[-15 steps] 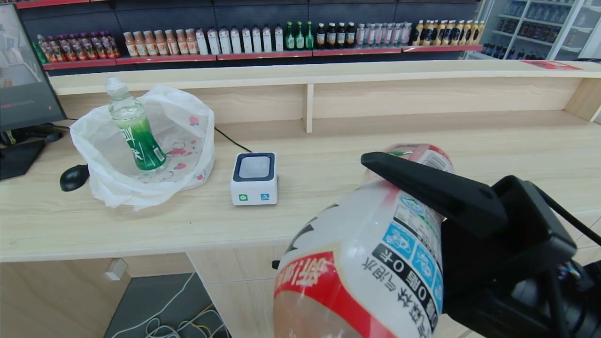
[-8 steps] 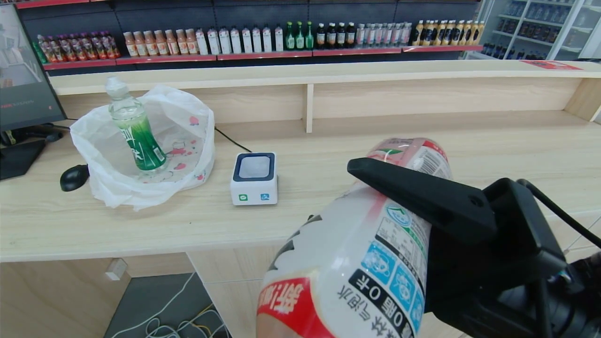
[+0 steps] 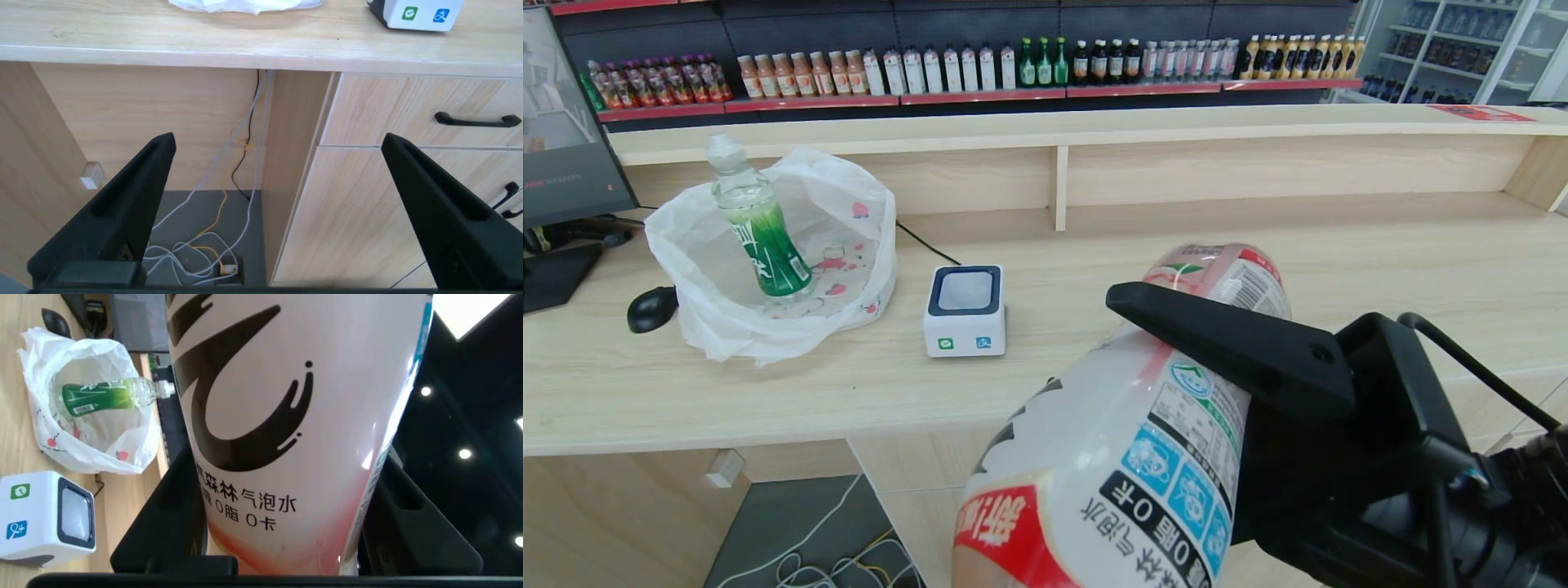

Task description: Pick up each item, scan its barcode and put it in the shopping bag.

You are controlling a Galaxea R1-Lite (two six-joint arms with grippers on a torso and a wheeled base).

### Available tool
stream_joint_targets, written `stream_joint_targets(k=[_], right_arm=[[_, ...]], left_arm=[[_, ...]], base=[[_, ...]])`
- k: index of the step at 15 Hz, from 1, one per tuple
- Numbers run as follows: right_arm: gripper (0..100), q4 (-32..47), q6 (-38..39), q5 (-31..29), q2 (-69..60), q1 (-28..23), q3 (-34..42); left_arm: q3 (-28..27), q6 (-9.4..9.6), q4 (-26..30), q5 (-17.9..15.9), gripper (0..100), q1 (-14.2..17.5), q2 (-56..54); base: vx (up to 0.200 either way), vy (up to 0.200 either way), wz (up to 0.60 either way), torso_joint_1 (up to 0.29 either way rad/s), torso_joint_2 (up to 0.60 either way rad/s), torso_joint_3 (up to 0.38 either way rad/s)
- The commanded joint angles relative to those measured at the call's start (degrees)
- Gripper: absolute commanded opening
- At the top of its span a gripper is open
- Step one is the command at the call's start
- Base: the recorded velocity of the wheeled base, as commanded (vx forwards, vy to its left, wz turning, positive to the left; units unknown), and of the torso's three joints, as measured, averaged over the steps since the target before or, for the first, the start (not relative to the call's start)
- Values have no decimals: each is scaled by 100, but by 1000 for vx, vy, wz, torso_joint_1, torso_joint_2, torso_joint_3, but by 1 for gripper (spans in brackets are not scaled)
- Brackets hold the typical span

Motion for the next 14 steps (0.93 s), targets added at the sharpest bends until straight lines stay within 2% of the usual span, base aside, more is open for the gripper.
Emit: stream_joint_targets(k=[1, 4, 7, 10, 11, 14], right_arm=[[0, -6, 5, 1, -11, -3, 0], [0, -6, 164, 1, -29, -39, 62], [0, -6, 788, -26, -37, -91, 396], [0, -6, 1895, -34, -37, -83, 888], [0, -6, 2414, -26, -29, -83, 985], [0, -6, 3301, -26, -73, -83, 1073]], left_arm=[[0, -1, 0, 0, 100, 0, -2], [0, -1, 0, 0, 100, 0, -2], [0, -1, 0, 0, 100, 0, -2], [0, -1, 0, 0, 100, 0, -2], [0, -1, 0, 0, 100, 0, -2], [0, -1, 0, 0, 100, 0, -2]], base=[[0, 0, 0, 0, 0, 0], [0, 0, 0, 0, 0, 0], [0, 0, 0, 0, 0, 0], [0, 0, 0, 0, 0, 0], [0, 0, 0, 0, 0, 0], [0, 0, 0, 0, 0, 0]])
